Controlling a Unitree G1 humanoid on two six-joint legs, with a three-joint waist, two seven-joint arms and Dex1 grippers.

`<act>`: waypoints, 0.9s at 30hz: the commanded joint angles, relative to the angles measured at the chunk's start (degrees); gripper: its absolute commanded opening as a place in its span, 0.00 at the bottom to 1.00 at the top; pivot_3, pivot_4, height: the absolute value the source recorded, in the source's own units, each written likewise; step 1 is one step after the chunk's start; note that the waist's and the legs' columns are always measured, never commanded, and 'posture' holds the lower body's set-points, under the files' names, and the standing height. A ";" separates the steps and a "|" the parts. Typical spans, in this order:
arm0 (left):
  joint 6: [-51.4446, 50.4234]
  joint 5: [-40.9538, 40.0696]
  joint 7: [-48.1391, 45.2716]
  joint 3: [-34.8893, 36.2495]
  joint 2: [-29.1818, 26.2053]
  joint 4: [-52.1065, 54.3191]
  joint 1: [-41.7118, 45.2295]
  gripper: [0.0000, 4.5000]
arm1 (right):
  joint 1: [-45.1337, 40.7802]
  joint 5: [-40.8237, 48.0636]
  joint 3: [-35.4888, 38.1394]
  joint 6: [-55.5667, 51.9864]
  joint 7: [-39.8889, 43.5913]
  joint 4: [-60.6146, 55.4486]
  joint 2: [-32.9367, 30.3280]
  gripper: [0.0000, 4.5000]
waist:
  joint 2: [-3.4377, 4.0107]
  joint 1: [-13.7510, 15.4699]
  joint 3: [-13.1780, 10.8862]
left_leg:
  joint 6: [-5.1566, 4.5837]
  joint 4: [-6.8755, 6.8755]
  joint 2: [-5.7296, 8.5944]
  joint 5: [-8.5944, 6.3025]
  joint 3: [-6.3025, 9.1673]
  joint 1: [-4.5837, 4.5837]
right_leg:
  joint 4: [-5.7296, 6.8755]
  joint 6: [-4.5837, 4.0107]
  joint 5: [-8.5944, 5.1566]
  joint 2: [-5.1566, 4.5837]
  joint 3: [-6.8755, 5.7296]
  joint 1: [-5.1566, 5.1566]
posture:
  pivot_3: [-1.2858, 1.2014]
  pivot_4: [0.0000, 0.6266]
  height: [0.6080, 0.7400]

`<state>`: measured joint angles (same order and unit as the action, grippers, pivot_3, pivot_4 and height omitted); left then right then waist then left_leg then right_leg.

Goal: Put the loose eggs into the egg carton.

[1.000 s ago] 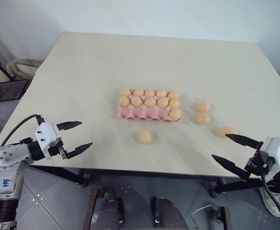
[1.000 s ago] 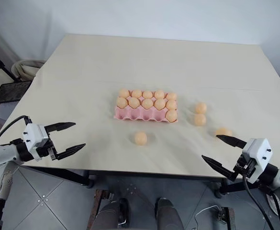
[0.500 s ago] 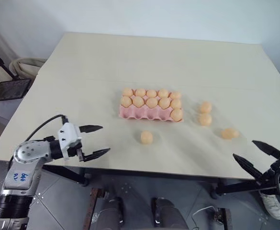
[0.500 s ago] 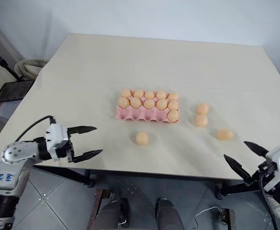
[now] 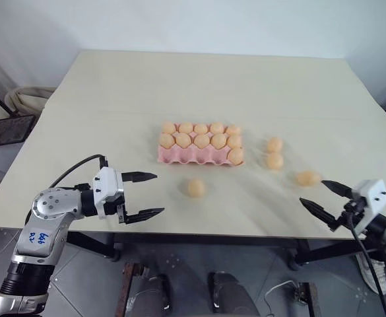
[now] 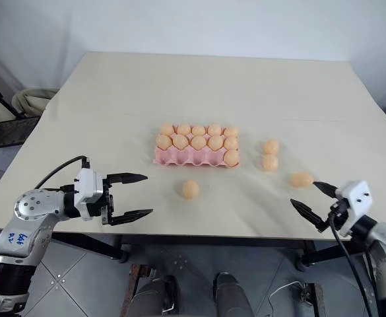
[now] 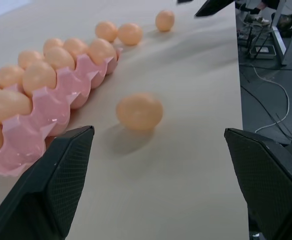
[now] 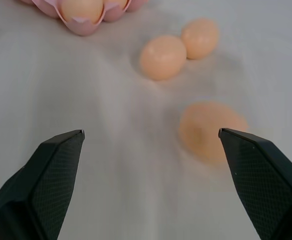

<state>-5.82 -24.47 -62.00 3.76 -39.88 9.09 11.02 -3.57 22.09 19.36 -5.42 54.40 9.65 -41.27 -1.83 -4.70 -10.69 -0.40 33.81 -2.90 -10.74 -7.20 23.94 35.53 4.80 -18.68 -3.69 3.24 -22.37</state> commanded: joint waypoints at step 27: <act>1.32 -0.56 2.22 1.40 2.10 1.19 -0.45 1.00 | -23.35 -10.59 -7.92 14.95 -3.82 33.14 2.87 0.86 | -0.01 -0.51 0.01 | 0.00 0.07 -0.03 -0.01 0.16 -0.42 | -0.03 -0.05 -0.03 0.03 -0.03 0.54 | 0.52 0.24 1.00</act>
<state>-5.48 -24.56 -59.60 4.46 -38.04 10.29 10.02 -26.24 11.34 11.11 8.10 50.81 42.60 -38.36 -1.84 -5.21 -10.68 -0.40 33.86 -2.92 -10.75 -7.04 23.47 35.49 4.75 -18.71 -3.66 3.22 -21.77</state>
